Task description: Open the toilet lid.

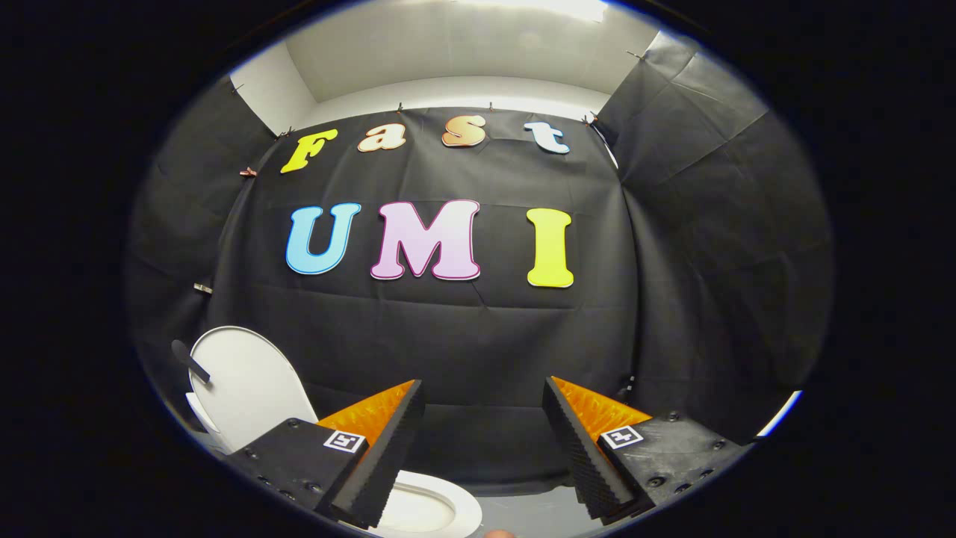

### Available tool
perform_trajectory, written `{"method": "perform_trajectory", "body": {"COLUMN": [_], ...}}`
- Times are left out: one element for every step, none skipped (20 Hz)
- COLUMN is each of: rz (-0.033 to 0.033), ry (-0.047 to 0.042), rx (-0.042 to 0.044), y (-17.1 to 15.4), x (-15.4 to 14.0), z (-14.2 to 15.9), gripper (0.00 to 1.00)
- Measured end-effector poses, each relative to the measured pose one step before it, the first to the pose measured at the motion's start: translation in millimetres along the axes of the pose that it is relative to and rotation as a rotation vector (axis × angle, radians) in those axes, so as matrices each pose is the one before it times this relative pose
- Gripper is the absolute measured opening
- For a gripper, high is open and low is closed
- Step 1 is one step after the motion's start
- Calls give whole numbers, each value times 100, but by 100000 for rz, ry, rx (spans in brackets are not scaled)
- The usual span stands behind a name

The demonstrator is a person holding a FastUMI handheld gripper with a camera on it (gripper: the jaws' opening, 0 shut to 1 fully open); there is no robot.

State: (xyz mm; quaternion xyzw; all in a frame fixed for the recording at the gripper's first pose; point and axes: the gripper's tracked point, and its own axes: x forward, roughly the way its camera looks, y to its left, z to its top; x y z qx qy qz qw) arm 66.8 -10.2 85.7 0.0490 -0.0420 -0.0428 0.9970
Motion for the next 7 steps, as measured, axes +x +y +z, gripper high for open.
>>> {"method": "perform_trajectory", "body": {"rz": [-14,-86,-136,46,-133,-117,-260], "ry": [264,-176,-252,-106,195,268,105], "rx": [262,24,-268,-58,4,25,149], "y": [-103,76,-54,72,-53,20,-28], "x": [-31,-17,-26,0,6,22,-6], "z": [-29,112,71,-88,-92,-19,-26], "gripper": [98,98,98,98,98,98,98]}}
